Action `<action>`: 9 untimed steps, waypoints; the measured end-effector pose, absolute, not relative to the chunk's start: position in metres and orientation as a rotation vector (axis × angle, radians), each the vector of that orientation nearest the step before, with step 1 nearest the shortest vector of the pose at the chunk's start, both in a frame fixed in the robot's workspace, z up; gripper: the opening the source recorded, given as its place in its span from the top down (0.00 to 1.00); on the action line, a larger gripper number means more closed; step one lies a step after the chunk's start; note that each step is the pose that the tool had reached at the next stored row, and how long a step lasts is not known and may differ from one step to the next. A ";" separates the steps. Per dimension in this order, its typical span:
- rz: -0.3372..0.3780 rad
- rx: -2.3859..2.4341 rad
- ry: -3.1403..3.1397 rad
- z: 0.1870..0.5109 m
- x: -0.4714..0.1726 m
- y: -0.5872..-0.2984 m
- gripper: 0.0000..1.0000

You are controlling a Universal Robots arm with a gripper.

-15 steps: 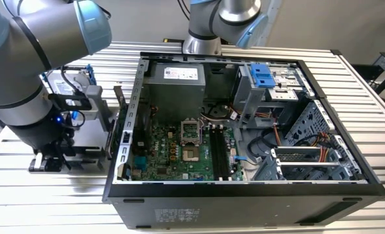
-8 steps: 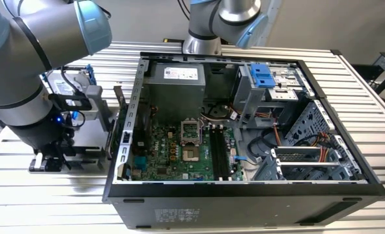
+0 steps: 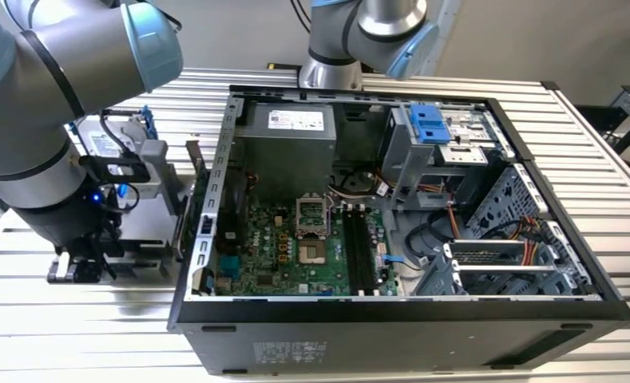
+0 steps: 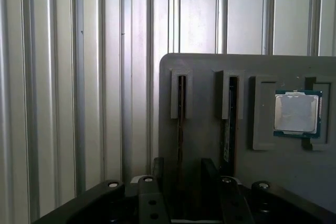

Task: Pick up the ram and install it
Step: 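Pick up the ram and move it above insertion slot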

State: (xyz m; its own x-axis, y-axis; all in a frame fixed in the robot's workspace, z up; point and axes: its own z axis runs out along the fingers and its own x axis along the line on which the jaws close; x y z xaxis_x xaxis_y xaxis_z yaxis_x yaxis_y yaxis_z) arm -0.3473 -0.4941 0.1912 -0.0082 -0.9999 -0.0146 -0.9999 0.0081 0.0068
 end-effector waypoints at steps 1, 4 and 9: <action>0.024 -2.208 2.226 0.191 -0.347 -0.494 0.00; 0.024 -2.208 2.226 0.191 -0.347 -0.494 1.00; 0.024 -2.208 2.226 0.191 -0.347 -0.494 1.00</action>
State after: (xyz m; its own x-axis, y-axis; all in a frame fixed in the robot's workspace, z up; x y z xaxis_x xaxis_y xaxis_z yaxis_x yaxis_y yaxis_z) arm -0.3473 -0.4942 0.1910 -0.0082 -0.9999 -0.0146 -0.9999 0.0081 0.0068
